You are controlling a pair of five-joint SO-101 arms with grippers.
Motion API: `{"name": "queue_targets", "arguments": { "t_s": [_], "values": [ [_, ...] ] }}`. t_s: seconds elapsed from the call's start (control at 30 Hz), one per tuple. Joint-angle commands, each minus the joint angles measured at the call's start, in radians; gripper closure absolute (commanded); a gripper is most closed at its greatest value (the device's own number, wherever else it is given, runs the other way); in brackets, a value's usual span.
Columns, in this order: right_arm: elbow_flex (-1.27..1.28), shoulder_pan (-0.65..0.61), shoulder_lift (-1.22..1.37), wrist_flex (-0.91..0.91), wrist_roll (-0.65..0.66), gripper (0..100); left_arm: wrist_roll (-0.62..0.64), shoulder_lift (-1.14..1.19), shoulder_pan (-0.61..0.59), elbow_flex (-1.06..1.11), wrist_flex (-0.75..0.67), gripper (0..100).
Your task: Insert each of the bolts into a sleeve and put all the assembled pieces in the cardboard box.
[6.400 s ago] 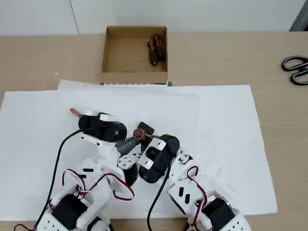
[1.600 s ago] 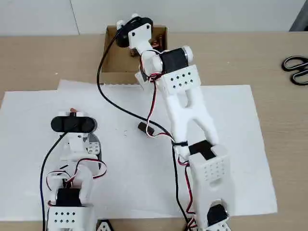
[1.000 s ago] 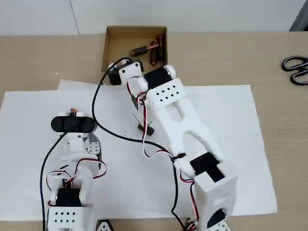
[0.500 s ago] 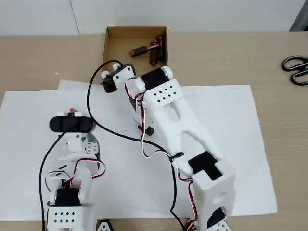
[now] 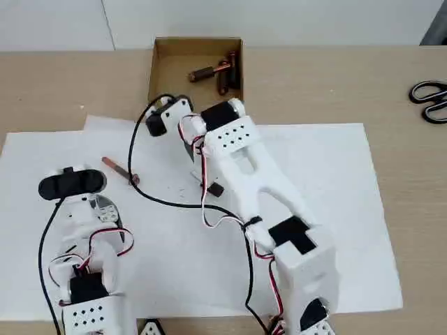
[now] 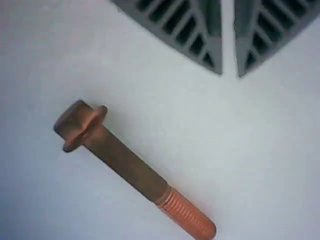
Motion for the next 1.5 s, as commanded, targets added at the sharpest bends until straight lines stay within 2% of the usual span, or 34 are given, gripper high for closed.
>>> {"name": "queue_targets", "arguments": {
  "t_s": [0.0, 1.0, 1.23, 1.47],
  "values": [
    [-0.005, -0.002, 0.022, -0.019, 0.012, 81.2, -0.005, -0.012, -0.005, -0.002, -0.018, 99],
    [-0.003, -0.056, 0.183, -0.073, 0.008, 81.7, -0.006, -0.012, 0.000, -0.002, -0.018, 99],
    [-0.006, -0.056, 0.260, -0.062, -0.011, 99.1, -0.006, -0.012, 0.000, -0.002, -0.018, 99],
    [-0.017, -0.051, 0.251, -0.061, -0.020, 99.1, -0.006, -0.012, 0.000, -0.002, -0.020, 99]
  ]
}}
